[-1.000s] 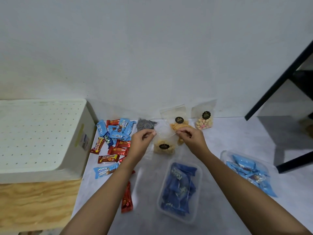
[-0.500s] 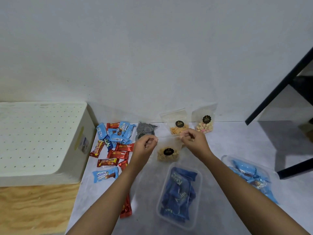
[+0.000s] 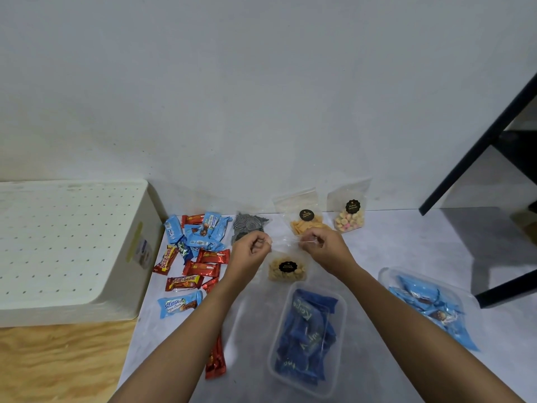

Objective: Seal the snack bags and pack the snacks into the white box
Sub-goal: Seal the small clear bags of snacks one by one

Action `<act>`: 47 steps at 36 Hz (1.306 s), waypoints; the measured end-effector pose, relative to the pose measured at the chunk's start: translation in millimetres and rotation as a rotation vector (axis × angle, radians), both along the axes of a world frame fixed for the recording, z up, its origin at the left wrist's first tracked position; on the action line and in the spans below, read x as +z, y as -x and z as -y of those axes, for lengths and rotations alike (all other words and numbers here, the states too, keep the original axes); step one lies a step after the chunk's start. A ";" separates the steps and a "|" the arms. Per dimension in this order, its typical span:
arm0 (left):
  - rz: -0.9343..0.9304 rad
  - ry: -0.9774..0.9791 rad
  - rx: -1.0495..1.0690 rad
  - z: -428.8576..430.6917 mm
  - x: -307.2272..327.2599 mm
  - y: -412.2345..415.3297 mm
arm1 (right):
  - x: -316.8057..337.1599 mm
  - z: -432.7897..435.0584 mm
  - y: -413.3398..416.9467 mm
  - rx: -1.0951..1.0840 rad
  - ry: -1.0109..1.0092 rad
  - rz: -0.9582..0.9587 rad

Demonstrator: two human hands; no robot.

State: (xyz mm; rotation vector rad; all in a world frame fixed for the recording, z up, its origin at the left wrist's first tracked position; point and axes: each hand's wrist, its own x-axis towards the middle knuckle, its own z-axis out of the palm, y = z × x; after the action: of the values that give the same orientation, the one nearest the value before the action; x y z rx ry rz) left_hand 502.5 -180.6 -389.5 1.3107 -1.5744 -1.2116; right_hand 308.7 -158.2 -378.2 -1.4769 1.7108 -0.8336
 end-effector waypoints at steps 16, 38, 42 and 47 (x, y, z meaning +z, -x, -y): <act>-0.011 -0.006 -0.076 -1.9 -0.1 2.1 | 14.6 0.3 -16.9 0.003 0.002 -0.088; -0.026 -0.097 -0.175 4.8 6.6 -7.9 | 13.0 10.2 -36.9 0.094 0.051 -0.240; -0.011 -0.084 -0.207 8.2 8.8 -9.9 | 11.1 11.5 -34.8 0.090 0.024 -0.201; 0.046 -0.016 -0.138 16.0 8.5 -11.6 | 18.7 13.8 -27.4 0.122 0.015 -0.097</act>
State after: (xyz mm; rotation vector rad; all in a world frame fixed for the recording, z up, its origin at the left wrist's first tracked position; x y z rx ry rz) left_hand 514.1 -196.7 -380.9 1.2653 -1.7150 -1.2879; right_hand 336.1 -172.0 -359.5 -1.6371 1.6684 -0.7226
